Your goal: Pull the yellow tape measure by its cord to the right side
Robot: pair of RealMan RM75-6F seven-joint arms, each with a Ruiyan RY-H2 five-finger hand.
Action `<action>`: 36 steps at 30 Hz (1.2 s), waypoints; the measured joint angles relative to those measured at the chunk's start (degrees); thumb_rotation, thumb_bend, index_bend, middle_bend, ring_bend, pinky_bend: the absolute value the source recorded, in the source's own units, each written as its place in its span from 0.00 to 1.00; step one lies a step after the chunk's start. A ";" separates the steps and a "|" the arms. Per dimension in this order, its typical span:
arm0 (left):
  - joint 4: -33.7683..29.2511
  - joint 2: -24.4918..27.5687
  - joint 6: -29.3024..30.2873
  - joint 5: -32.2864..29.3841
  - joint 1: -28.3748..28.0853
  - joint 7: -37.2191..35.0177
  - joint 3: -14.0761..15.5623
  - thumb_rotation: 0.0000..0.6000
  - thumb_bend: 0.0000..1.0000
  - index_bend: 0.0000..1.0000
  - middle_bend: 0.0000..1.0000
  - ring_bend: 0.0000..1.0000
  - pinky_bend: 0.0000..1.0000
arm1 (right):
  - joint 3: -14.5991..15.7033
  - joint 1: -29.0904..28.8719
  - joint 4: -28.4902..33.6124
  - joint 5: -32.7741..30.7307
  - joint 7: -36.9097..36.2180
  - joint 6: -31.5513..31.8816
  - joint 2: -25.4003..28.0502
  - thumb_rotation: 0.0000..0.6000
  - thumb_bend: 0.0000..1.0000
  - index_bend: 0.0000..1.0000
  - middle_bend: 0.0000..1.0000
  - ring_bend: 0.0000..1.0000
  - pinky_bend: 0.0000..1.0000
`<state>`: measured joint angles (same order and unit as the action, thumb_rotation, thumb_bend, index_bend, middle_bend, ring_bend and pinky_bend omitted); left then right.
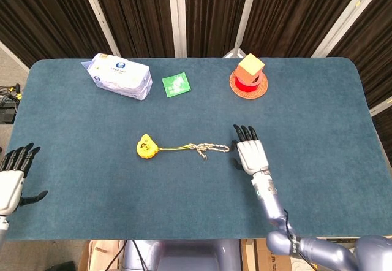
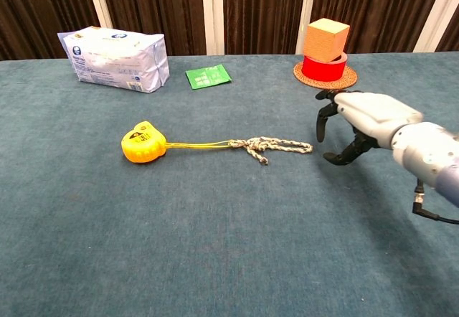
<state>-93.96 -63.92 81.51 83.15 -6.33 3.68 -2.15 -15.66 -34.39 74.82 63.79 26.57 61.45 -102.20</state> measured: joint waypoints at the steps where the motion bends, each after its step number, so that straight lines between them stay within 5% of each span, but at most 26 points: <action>1: 0.04 -0.03 -0.12 -0.07 -0.07 -0.07 -0.03 1.00 0.00 0.00 0.00 0.00 0.00 | -0.24 -0.46 -1.02 -0.36 -0.24 -0.21 -0.78 1.00 0.37 0.54 0.09 0.00 0.00; 36: -0.30 -0.64 -1.68 -1.42 -1.03 0.60 -0.31 1.00 0.00 0.00 0.00 0.00 0.00 | -0.92 -3.79 -9.39 -3.44 -4.03 -1.87 -5.81 1.00 0.40 0.54 0.10 0.00 0.00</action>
<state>-94.26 -64.56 79.83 81.73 -7.36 4.28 -2.46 -16.59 -38.18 65.43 60.35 22.54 59.58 -108.02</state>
